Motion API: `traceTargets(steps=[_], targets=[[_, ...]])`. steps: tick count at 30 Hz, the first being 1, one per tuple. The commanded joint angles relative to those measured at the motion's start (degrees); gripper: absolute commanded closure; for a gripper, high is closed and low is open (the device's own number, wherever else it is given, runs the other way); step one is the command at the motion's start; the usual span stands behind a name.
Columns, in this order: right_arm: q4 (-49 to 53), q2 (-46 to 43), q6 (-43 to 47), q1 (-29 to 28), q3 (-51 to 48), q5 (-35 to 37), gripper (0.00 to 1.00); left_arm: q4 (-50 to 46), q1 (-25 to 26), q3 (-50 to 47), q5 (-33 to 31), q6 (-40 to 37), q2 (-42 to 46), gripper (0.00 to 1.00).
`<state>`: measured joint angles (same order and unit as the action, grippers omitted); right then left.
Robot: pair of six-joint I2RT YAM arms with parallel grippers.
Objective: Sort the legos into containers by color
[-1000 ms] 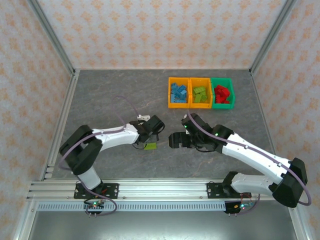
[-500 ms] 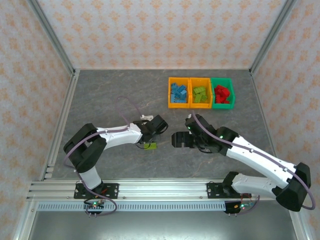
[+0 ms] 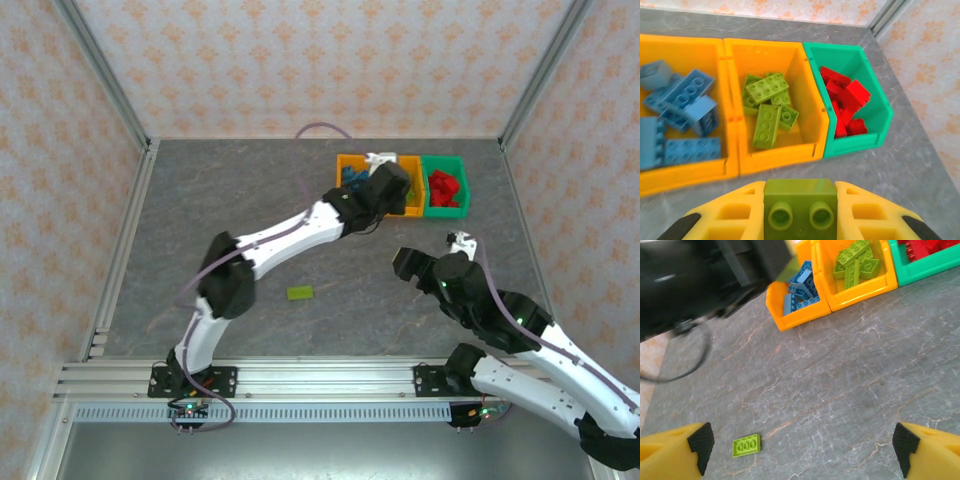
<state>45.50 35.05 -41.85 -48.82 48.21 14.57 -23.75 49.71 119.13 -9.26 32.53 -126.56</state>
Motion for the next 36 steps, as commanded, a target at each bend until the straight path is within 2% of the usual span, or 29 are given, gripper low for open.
traceTargets(steps=[1, 3, 6, 8, 11, 14, 20, 22, 26, 29, 33, 36], targets=[[3.84, -0.08, -2.44, -0.14, 0.25, 3.1, 0.06, -6.3, -0.87, 15.88, -3.54, -8.32, -11.48, 0.8], [4.66, -0.11, -2.59, -0.14, 0.5, 2.18, 0.06, -9.39, -1.24, 28.99, -4.69, -10.47, -19.65, 0.79], [5.21, -0.35, -2.71, -0.14, 0.68, 1.36, 0.06, -9.61, -2.38, 38.62, -4.87, -10.75, -26.72, 0.74], [5.48, -0.53, -2.73, -0.14, 0.93, 0.99, 0.06, -6.15, -3.2, 38.27, -3.84, -11.17, -28.06, 0.62], [5.17, -0.58, -2.06, -0.14, 1.35, 0.52, 0.06, -3.11, -3.87, 38.2, -4.43, -12.61, -28.78, 0.56], [5.42, -0.49, -1.84, -0.14, 1.66, 0.77, 0.06, -2.55, -4.42, 38.27, -4.33, -12.89, -27.96, 0.45], [6.0, -0.47, -1.55, -0.13, 1.54, 1.74, 0.06, -11.85, -4.32, 37.12, -3.11, -10.54, -20.6, 0.44], [5.91, -0.26, -1.17, -0.14, 1.53, 2.16, 0.06, -12.65, -4.27, 32.11, -0.65, -8.63, -14.95, 0.44], [4.87, 1.8, 0.99, -0.15, 2.13, 1.26, 0.06, -0.6, -3.62, 5.42, 2.09, -6.6, 4.84, 0.45], [3.24, 5.37, 4.39, -0.09, 3.09, -2.26, 0.06, 5.02, -3.04, -11.41, 2.21, -6.16, 19.49, 0.45], [1.12, 13.03, 7.51, -0.22, 5.11, -9.39, 0.05, 4.41, -1.46, -29.29, 1.94, -8.64, 36.7, 0.45], [-2.06, 20.72, 8.2, -0.65, 6.47, -14.84, 0.05, 0.4, 0.0, -40.91, -1.23, -11.96, 49.67, 0.44]])
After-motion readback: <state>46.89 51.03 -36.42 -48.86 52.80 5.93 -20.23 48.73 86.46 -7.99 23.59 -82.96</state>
